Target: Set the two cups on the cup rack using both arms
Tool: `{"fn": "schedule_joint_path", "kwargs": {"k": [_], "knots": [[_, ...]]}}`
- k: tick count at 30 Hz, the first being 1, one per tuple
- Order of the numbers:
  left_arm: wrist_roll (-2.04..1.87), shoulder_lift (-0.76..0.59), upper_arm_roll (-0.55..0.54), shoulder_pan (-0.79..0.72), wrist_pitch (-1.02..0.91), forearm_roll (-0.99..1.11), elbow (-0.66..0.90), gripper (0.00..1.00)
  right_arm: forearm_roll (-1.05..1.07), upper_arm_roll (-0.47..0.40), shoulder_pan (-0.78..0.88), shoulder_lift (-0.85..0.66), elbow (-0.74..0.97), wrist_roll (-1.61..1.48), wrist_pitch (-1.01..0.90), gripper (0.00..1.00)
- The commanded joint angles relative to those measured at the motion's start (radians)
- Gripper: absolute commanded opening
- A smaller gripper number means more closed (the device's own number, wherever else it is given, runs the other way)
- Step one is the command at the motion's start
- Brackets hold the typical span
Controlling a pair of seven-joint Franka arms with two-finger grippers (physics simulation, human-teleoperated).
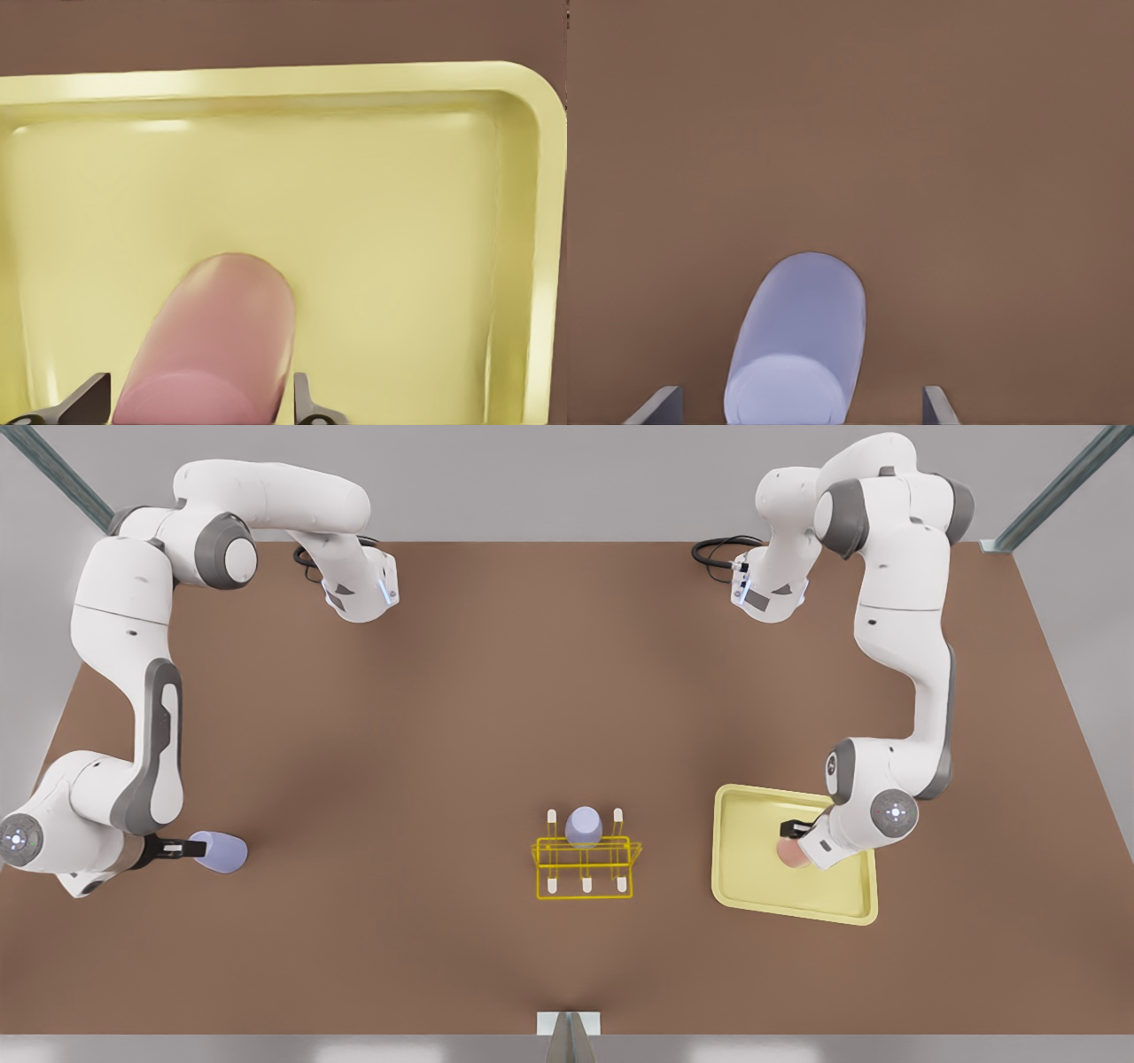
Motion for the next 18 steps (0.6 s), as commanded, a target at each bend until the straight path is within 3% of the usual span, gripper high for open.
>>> {"fn": "schedule_joint_path", "kwargs": {"k": [1, 9, 18], "knots": [[0.102, 0.001, 0.000, 0.000, 0.024, 0.001, 0.000, 1.00, 0.000, 0.001, 0.001, -0.001, -0.003, -0.028, 0.010, 1.00], [0.100, 0.013, -0.009, 0.002, 0.021, -0.002, 0.000, 1.00, 0.000, 0.001, 0.002, -0.001, -0.075, -0.032, 0.028, 1.00], [0.099, 0.023, -0.014, 0.002, 0.022, -0.004, 0.000, 1.00, 0.003, 0.002, -0.002, -0.011, -0.152, -0.011, 0.220, 1.00]]}}
